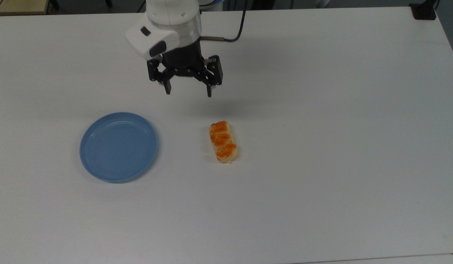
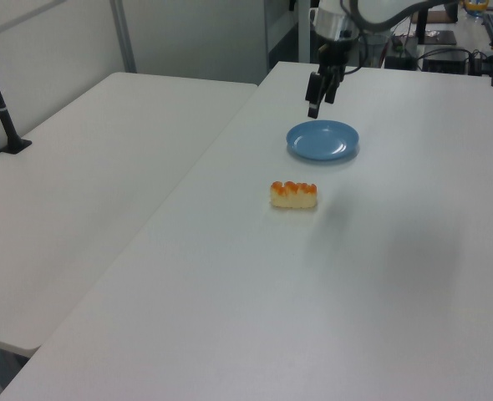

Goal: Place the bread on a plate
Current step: 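Lower the gripper onto the bread roll and close on it, then carry the bread roll over the blue plate and lower it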

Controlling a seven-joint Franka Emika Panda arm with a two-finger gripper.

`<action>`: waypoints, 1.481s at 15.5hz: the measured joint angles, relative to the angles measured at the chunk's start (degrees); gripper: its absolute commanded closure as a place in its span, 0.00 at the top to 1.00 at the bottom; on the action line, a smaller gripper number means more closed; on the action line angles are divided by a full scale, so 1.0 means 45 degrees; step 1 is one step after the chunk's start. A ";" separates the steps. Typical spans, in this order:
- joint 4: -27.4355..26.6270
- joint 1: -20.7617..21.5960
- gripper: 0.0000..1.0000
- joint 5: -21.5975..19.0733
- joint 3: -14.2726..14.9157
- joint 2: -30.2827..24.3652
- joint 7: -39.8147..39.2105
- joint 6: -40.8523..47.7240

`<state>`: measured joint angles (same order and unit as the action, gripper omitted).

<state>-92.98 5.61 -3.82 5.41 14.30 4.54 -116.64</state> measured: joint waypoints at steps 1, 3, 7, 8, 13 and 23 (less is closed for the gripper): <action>-0.0001 0.0051 1.00 -0.0028 -0.0001 0.0197 0.0000 -0.0307; -0.0001 0.0183 1.00 -0.0028 -0.0004 0.0581 -0.0001 -0.0594; -0.0017 0.0702 1.00 0.0006 -0.0016 0.1482 -0.0355 -0.0688; -0.0017 0.0860 1.00 0.0057 -0.0018 0.1700 -0.0472 -0.0706; -0.0026 0.1494 1.00 0.0528 -0.0022 0.2684 -0.0498 -0.1584; -0.0032 0.1644 0.24 0.1387 -0.0021 0.3837 -0.0115 -0.3346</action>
<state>-93.12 13.01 2.43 5.31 31.57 4.02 -131.70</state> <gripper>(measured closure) 0.278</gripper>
